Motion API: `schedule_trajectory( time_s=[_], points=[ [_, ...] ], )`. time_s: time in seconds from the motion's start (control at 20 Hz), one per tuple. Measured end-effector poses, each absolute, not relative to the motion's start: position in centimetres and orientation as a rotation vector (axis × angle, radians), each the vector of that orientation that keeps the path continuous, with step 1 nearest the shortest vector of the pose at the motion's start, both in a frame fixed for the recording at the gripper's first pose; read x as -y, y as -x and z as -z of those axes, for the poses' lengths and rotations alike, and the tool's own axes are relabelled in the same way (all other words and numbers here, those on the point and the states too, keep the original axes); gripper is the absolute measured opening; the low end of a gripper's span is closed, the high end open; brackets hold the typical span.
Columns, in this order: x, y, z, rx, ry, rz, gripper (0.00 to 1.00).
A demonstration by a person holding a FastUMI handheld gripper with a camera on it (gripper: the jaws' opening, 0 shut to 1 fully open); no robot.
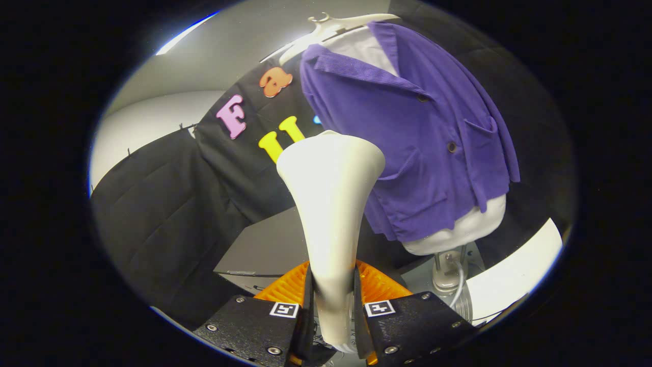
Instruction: Iron the clothes twice with a garment steamer, once on the left side and once on the right side.
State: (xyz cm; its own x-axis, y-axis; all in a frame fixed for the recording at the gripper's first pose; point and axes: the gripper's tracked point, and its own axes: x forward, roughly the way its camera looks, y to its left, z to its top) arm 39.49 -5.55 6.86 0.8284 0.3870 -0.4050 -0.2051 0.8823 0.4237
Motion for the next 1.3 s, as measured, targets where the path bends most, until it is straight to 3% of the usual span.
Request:
schedule_trajectory(
  time_s=[0.85,1.3],
  points=[
    [-3.0,-44.6,-14.2,-0.290,-0.308,-0.689,0.33],
    [-4.6,-50.2,-13.0,-0.353,-0.372,-0.584,0.33]
  ],
)
